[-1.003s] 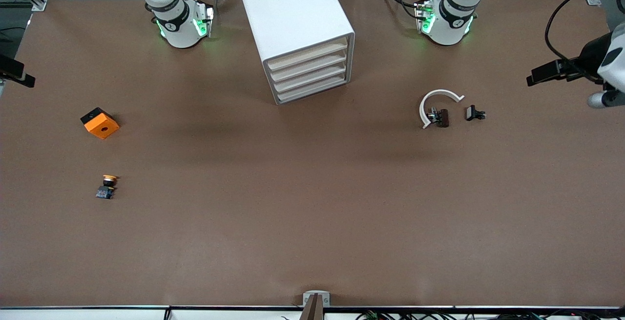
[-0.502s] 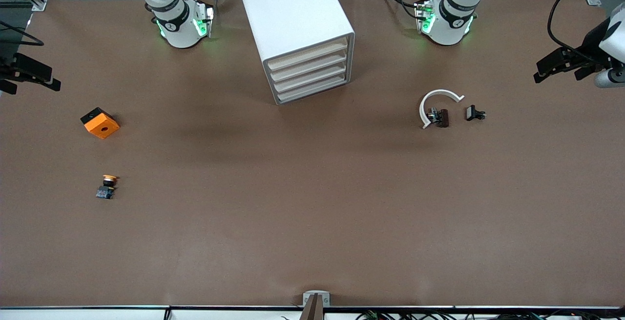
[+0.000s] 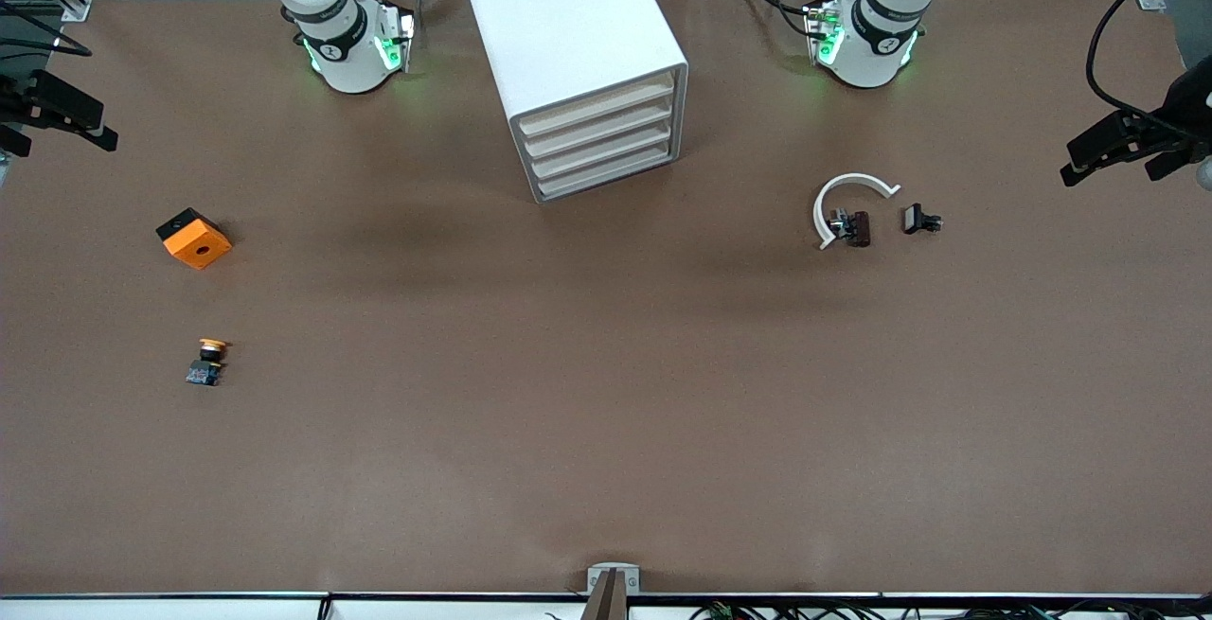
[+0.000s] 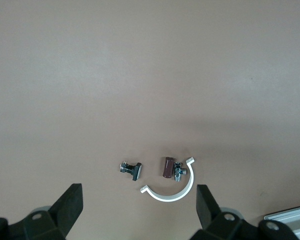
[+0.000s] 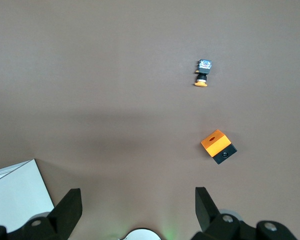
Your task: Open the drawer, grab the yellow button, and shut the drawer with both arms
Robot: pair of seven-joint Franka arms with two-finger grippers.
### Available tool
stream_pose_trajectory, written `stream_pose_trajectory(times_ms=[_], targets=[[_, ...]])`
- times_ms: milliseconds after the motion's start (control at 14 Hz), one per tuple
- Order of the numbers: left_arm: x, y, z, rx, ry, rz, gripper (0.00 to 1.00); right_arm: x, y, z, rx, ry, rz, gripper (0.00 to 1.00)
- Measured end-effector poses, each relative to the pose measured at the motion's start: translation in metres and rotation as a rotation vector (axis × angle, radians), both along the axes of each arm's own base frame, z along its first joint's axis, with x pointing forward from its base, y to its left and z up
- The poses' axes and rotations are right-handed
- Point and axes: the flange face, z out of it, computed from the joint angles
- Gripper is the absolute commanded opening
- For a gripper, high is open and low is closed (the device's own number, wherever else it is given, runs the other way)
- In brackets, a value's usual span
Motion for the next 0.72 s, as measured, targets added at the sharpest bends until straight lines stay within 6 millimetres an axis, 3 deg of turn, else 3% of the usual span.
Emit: stream_pose_trajectory(times_ms=[287,717], targets=[[0.002,-0.002,0.005,0.001,-0.011,-0.004,1.00,0.000,-0.007,0.001,-0.002,-0.008,-0.013,1.00],[0.004,-0.005,0.004,0.001,-0.006,-0.009,1.00,-0.004,-0.036,0.003,-0.001,-0.013,-0.066,1.00]])
